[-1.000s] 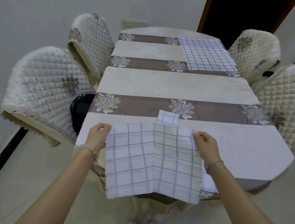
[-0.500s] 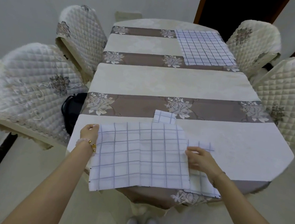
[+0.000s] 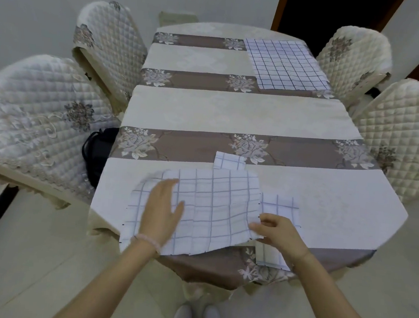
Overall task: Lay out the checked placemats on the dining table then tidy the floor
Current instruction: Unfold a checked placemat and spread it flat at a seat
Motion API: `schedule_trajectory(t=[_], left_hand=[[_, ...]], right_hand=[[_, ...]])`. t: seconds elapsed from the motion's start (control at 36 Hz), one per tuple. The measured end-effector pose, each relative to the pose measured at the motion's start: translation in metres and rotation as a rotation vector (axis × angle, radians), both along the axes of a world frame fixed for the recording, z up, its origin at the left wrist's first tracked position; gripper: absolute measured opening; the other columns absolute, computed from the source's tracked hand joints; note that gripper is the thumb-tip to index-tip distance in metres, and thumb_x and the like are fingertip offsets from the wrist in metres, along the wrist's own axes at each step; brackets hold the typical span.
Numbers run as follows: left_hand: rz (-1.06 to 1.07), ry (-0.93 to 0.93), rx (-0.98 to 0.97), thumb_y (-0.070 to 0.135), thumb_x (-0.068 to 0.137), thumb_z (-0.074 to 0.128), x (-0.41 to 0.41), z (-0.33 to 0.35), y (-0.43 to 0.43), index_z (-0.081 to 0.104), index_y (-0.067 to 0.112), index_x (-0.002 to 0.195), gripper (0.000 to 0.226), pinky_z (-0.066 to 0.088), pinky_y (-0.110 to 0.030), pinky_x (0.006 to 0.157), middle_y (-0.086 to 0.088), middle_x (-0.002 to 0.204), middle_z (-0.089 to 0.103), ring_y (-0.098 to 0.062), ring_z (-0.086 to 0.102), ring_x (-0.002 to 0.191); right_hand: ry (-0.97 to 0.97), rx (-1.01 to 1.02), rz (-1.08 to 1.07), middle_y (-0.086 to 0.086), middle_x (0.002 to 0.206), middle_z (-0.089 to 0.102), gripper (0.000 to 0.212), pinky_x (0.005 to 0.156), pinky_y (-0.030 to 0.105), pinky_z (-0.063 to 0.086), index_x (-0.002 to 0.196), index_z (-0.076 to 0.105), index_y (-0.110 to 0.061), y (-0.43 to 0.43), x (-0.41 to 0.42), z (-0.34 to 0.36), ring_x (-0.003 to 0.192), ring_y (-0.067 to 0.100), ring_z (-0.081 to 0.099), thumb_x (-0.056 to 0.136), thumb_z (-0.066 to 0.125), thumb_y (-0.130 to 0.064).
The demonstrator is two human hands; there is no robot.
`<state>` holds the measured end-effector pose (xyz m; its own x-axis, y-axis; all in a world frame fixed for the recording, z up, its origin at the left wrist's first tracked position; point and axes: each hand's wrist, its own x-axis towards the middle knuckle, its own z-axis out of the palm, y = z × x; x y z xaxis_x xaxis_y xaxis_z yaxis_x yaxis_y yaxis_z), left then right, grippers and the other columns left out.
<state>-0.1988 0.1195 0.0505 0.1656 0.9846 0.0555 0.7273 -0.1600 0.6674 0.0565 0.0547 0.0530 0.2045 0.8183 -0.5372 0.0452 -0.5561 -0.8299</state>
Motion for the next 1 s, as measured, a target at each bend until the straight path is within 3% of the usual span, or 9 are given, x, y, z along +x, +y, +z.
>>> schedule_trajectory(t=[0.11,0.25,0.33,0.42,0.53,0.69,0.75,0.89,1.0], left_hand=[[-0.327,-0.090,-0.026,0.034,0.091,0.055,0.036,0.014,-0.040,0.052,0.024,0.125,0.035,0.029,-0.013,0.104,0.010,0.128,0.050,0.003,0.039,0.118],[-0.419,-0.200,-0.135,0.045,0.088,0.055,0.058,0.019,-0.067,0.054,0.037,0.118,0.031,0.039,-0.010,0.094,0.022,0.118,0.054,0.006,0.049,0.111],[-0.379,-0.207,-0.120,0.037,0.088,0.058,0.059,0.013,-0.070,0.059,0.030,0.108,0.021,0.041,-0.011,0.088,0.017,0.109,0.058,0.003,0.052,0.104],[-0.334,-0.218,-0.137,0.027,0.087,0.060,0.059,0.011,-0.069,0.059,0.030,0.088,0.004,0.044,-0.014,0.085,0.014,0.098,0.060,0.000,0.056,0.096],[-0.238,-0.326,-0.229,0.019,0.084,0.066,0.062,0.014,-0.068,0.056,0.035,0.072,0.023,0.051,-0.020,0.081,0.013,0.085,0.063,-0.005,0.061,0.086],[-0.022,-0.544,-0.417,0.019,0.082,0.068,0.069,0.017,-0.064,0.066,0.018,0.073,0.009,0.052,-0.022,0.073,0.003,0.081,0.069,-0.014,0.065,0.082],[0.021,-0.626,-0.488,0.017,0.082,0.069,0.071,0.021,-0.063,0.068,0.012,0.077,0.008,0.056,-0.027,0.074,-0.002,0.082,0.069,-0.016,0.065,0.083],[0.061,-0.752,-0.556,0.012,0.087,0.062,0.075,0.028,-0.062,0.065,0.002,0.088,0.011,0.051,-0.013,0.060,-0.005,0.082,0.069,-0.009,0.065,0.076],[0.080,-0.742,-0.564,0.017,0.091,0.057,0.078,0.030,-0.061,0.062,0.010,0.088,0.008,0.053,-0.014,0.061,0.001,0.081,0.071,-0.006,0.068,0.076]], right_hand=[[0.079,0.045,-0.003,0.002,0.067,0.063,0.010,0.056,0.016,0.053,0.079,0.061,-0.009,-0.004,-0.012,0.008,0.065,0.011,0.061,0.081,0.070,-0.007],[0.094,0.078,0.018,0.015,0.079,0.044,0.020,0.060,0.029,0.046,0.079,0.055,-0.008,-0.010,-0.023,0.012,0.072,0.024,0.043,0.078,0.073,-0.017],[0.103,0.085,0.016,0.012,0.079,0.042,0.037,0.065,0.036,0.043,0.081,0.057,-0.010,-0.016,-0.029,0.014,0.074,0.024,0.040,0.066,0.081,-0.033],[0.160,0.083,-0.004,0.014,0.071,0.047,0.026,0.063,0.029,0.047,0.073,0.054,-0.005,-0.021,-0.033,0.018,0.067,0.022,0.051,0.080,0.071,-0.024],[0.304,0.080,-0.028,0.001,0.079,0.072,0.019,0.065,0.023,0.054,0.091,0.067,-0.009,-0.028,-0.036,0.020,0.071,0.011,0.069,0.093,0.056,-0.024],[0.414,0.114,-0.012,0.009,0.114,0.069,0.034,0.092,0.035,0.051,0.114,0.063,-0.009,-0.040,-0.045,0.025,0.109,0.020,0.065,0.088,0.058,-0.031],[0.397,0.145,-0.011,0.016,0.115,0.066,0.032,0.093,0.035,0.052,0.116,0.061,-0.005,-0.043,-0.050,0.025,0.109,0.020,0.064,0.089,0.059,-0.023],[0.341,0.185,-0.085,0.018,0.113,0.066,0.023,0.095,0.042,0.052,0.110,0.066,-0.009,-0.043,-0.057,0.025,0.108,0.028,0.063,0.088,0.062,-0.014],[0.273,0.190,-0.156,0.016,0.097,0.071,0.014,0.084,0.039,0.057,0.096,0.069,-0.005,-0.039,-0.056,0.024,0.096,0.028,0.068,0.088,0.062,-0.015]])
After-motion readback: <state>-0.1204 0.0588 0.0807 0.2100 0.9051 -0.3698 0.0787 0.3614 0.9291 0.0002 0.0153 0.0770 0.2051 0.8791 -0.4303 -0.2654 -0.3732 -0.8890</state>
